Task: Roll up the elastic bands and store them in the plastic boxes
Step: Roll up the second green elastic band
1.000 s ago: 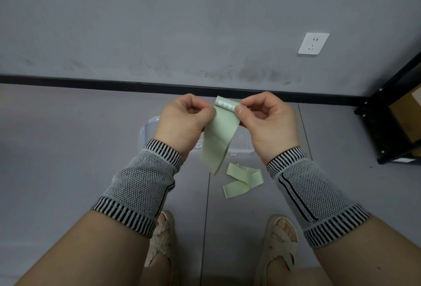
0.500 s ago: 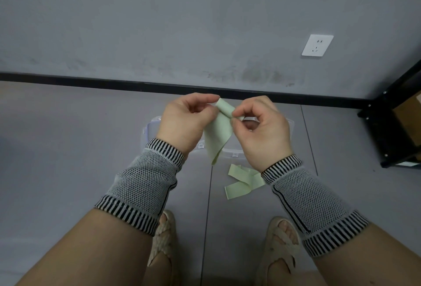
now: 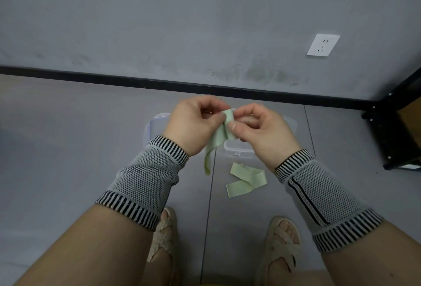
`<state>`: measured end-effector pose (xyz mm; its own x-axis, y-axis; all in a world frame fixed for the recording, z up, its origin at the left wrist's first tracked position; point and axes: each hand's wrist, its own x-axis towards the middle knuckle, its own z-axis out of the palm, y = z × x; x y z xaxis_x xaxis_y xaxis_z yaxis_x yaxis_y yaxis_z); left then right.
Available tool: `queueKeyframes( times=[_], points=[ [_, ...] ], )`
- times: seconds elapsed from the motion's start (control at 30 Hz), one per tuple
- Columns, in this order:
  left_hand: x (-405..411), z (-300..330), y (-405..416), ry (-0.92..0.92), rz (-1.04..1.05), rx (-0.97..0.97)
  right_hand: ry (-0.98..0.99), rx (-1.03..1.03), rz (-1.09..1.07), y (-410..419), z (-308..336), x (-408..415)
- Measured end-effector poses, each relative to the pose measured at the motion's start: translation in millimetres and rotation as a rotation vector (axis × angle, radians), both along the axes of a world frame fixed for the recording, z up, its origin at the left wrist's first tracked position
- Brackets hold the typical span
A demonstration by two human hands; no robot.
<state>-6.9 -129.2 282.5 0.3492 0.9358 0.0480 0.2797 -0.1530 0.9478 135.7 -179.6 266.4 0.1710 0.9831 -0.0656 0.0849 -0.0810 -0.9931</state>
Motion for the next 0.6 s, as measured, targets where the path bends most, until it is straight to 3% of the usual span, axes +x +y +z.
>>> queueKeyframes(
  times=[0.13,0.4,0.6],
  points=[
    [2,-2,0,-0.011,-0.006,0.007,-0.002,-0.02,0.004,1,-1,2],
    [-6,-6,4,0.139,-0.055,-0.008,0.331,-0.072,-0.052,-1,4,13],
    [-3,-2,3,0.079,-0.029,0.017,0.32,-0.073,-0.058,-1,2,14]
  ],
)
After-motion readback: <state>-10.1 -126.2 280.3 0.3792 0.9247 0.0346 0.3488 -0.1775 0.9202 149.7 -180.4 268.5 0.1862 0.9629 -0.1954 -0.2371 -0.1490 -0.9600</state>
